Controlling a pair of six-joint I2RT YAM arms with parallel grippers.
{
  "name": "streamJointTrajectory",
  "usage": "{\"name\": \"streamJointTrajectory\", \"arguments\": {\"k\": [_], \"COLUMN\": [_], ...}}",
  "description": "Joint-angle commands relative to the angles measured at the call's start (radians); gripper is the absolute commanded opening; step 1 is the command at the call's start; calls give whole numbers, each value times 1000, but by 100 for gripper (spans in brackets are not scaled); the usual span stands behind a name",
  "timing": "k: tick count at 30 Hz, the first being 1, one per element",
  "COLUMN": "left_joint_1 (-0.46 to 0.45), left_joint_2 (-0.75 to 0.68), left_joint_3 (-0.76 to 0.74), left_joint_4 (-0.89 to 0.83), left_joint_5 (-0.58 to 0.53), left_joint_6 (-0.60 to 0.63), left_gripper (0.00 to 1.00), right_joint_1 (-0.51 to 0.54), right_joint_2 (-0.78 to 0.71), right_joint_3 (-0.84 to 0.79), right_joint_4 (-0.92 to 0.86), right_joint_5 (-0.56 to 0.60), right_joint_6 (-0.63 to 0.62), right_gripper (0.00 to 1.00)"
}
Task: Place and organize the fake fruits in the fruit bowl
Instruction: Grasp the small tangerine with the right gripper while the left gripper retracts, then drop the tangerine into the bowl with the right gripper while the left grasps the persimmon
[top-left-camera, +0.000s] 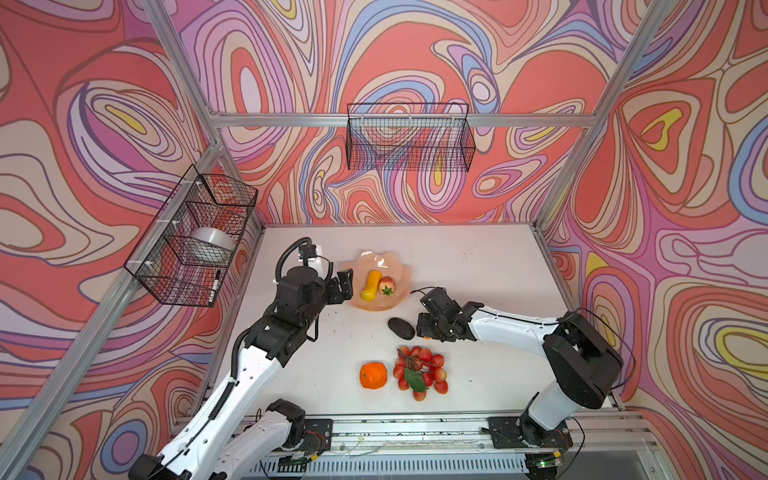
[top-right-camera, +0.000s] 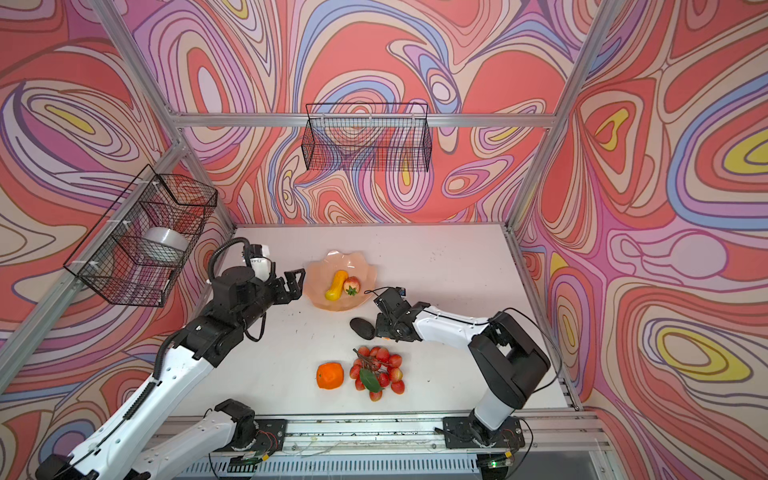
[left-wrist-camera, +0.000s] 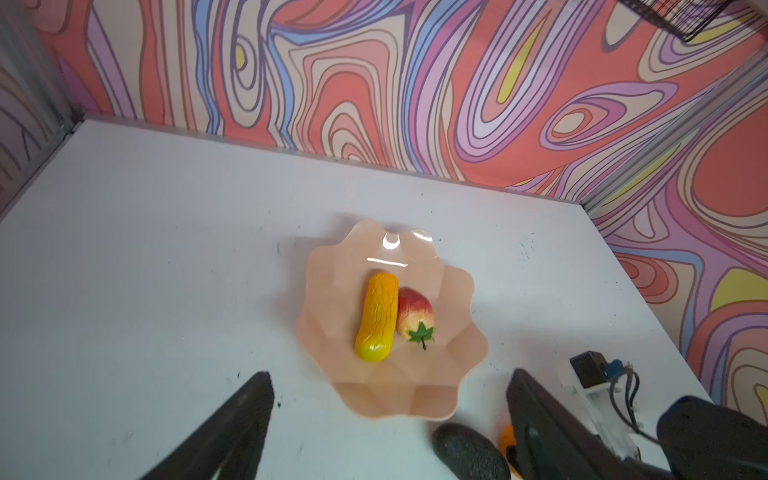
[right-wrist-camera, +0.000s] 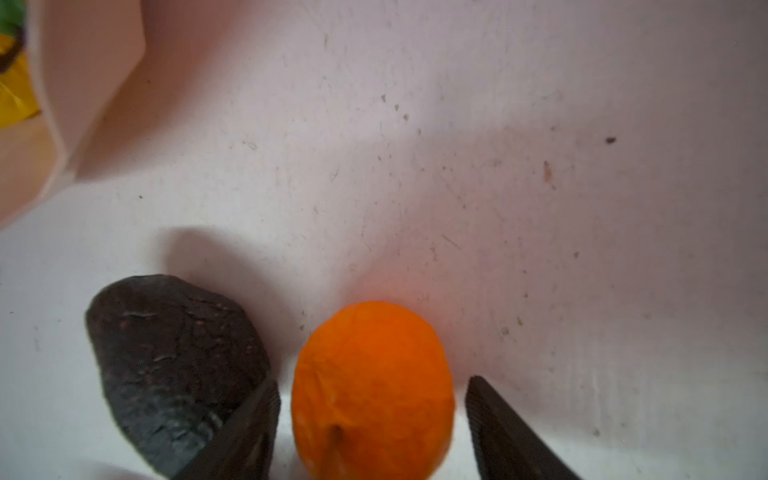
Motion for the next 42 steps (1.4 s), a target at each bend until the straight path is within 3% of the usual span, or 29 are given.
{"name": "streamJointTrajectory", "arguments": {"k": [1,6,11,19,26,37,42], "left_joint_1": [1,3,2,1,0,-21,-59], "left_joint_2": [-154,-353,-382,-288,-239,-283,-271], "left_joint_3": [-100,-193,-238,-288,-338,-440,-451], "left_joint_4": [-108,-191,-251,-222,-220,-177,-162], "left_joint_5": [-78,-78,2,201,344,439,433], "left_joint_6": [-94,-144,-212,-280,-292,-337,-333], "left_gripper": [91,94,95,92,89,87,87], "right_joint_1": [4,5,4,5,31,87,89], "right_joint_2": [14,-81,-150,126,371,521,544], "right_joint_3": [-13,11,160,560,831,923,938], "right_joint_4": [25,-77,-212,-294,-343,-368,-372], "right_joint_5": [20,112,212,205,154,136,134], "right_joint_6": [31,12,-98,-285,-373,-362,-363], "right_gripper": [56,41,39,37,35,35,41]}}
